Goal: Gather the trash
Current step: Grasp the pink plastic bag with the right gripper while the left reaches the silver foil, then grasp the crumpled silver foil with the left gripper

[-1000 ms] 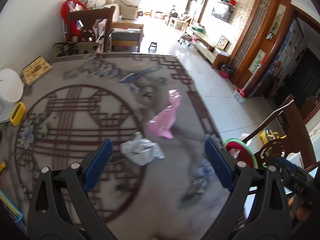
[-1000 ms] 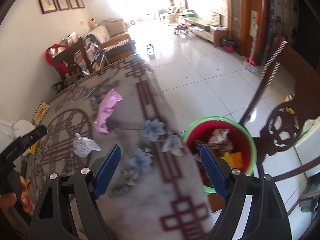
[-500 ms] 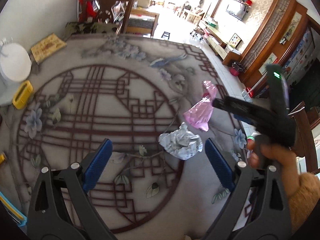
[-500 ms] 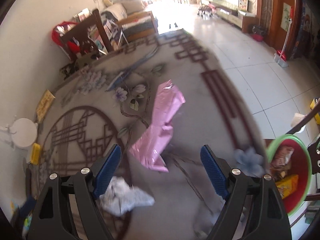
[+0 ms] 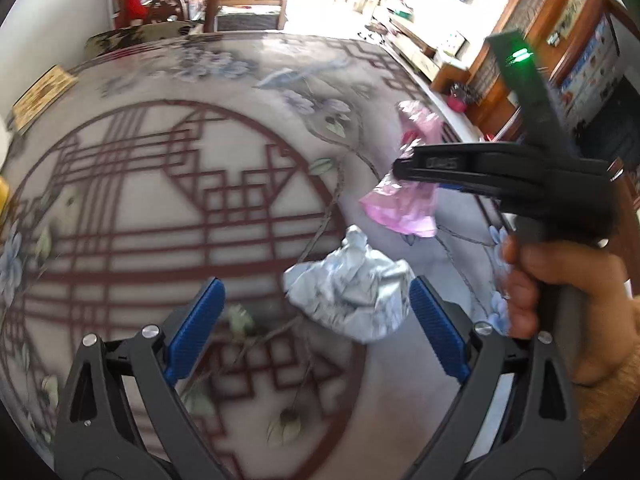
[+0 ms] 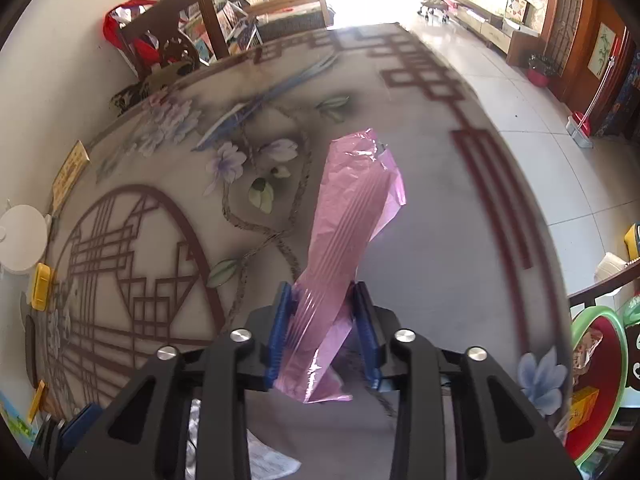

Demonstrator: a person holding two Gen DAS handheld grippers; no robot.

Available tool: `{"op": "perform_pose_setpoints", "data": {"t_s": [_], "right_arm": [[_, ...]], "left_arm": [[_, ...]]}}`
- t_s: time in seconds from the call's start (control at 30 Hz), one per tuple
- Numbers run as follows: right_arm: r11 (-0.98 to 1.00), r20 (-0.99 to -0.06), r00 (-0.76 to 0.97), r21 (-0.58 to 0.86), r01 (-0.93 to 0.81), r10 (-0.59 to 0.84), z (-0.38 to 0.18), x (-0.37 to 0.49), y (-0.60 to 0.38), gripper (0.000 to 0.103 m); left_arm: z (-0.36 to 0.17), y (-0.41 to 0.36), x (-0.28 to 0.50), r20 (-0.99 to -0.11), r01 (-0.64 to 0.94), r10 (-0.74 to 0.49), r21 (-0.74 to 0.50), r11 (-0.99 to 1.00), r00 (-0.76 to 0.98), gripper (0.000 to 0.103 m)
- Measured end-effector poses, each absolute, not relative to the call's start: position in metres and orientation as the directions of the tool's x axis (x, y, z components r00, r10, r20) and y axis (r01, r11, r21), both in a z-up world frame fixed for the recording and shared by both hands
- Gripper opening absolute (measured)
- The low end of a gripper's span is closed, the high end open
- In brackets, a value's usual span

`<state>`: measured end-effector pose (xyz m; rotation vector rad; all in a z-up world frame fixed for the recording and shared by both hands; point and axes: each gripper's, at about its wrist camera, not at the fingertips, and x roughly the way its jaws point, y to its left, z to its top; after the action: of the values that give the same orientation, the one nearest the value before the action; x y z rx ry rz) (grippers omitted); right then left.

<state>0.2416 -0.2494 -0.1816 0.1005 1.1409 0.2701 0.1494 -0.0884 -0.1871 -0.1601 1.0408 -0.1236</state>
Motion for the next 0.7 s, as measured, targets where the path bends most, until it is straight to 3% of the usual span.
{"op": "perform_pose_setpoints", "data": {"t_s": [0.4,0.7], "right_arm": [[0.95,-0.862,0.405,0.248,-0.191,0.307,-0.145,0.201,-0.282,0.03],[0.946,-0.861,0.394,0.271,-0.178,0.321,-0.135,0.173,-0.289,0.031]], "left_arm": [[-0.204,-0.095,0.168,-0.842,0.036,-0.274,-0.291,0.956,0.466,0.091],[-0.219,-0.109,0.159,-0.873,0.081,-0.295,-0.286,0.955,0.388,0.091]]}}
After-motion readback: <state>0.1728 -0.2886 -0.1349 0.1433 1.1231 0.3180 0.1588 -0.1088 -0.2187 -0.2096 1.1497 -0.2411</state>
